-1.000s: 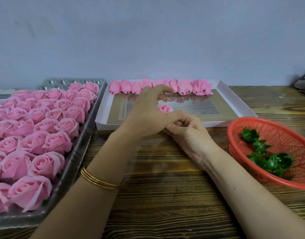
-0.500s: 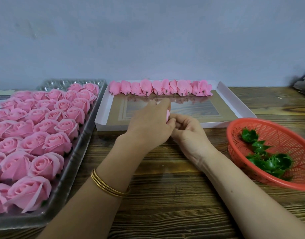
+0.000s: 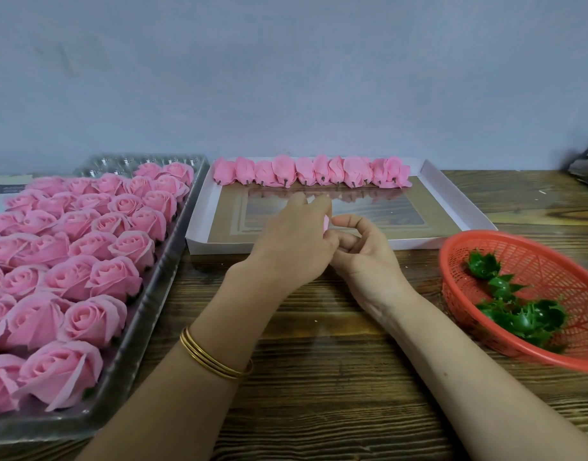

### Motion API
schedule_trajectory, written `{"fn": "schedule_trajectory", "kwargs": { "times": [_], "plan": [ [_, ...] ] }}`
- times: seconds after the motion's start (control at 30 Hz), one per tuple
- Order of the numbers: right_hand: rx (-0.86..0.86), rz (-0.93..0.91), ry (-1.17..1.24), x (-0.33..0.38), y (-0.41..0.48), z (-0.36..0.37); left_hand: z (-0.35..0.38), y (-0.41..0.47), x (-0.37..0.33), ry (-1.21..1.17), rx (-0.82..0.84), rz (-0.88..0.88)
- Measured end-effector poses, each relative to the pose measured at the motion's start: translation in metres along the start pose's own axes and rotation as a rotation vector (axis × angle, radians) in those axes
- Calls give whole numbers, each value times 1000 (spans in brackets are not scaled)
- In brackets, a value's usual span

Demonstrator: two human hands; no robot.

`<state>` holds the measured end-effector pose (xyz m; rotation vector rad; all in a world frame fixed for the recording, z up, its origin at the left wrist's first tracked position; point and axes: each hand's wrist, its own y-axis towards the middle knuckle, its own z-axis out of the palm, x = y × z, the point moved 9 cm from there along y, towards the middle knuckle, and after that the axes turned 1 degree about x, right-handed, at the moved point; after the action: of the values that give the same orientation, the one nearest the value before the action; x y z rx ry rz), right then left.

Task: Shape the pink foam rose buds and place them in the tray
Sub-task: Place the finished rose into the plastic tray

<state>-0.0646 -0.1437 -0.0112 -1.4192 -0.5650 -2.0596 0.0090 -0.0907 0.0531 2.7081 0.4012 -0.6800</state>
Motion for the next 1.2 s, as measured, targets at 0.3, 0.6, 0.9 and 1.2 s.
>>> {"fn": "schedule_trajectory", "kwargs": {
  "times": [0.3, 0.6, 0.9, 1.2],
  "plan": [
    [9, -3, -9, -1, -1, 1, 1, 1, 5, -27, 25, -33],
    [11, 75, 102, -5, -6, 6, 0, 2, 7, -59, 39, 6],
    [134, 174, 50, -17, -10, 17, -32, 16, 6, 38, 6, -4],
    [181, 195, -73, -13, -14, 19, -125, 46, 27, 29, -87, -100]
  ]
}}
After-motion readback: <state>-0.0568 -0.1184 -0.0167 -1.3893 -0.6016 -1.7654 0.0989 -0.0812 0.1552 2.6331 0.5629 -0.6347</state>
